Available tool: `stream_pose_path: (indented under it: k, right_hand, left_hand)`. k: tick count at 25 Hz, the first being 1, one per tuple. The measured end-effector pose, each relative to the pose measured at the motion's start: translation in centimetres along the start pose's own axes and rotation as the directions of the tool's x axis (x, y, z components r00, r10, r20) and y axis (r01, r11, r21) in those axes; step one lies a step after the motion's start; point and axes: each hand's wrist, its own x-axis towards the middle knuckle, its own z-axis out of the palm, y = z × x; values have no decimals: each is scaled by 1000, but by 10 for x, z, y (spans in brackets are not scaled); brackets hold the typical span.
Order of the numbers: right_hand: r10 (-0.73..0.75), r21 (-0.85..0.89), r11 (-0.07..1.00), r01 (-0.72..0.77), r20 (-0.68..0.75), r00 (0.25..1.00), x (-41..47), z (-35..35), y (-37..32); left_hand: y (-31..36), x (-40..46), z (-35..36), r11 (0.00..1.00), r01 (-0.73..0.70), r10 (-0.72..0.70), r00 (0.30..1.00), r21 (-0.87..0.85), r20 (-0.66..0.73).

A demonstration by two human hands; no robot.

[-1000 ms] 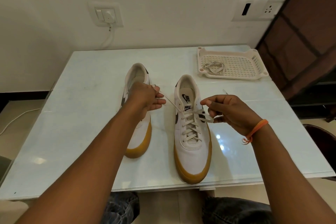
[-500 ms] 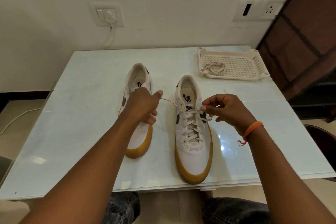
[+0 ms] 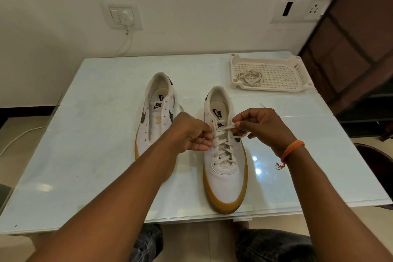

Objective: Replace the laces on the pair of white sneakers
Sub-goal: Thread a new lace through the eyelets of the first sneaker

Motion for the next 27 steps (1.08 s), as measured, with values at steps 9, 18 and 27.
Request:
stream_pose_path:
  k: [9, 18, 27]
  right_hand:
    - [13, 33, 999, -14, 38, 999, -2, -4, 1]
    - [-31, -135, 990, 38, 59, 998, 1, 7, 3]
    - [-134, -376, 926, 30, -254, 958, 0, 42, 1]
  left_hand:
    - [13, -6, -20, 991, -126, 127, 992, 49, -27]
    - [23, -25, -60, 949, -236, 232, 972, -211, -43]
    - [11, -10, -31, 955, -233, 282, 908, 187, -309]
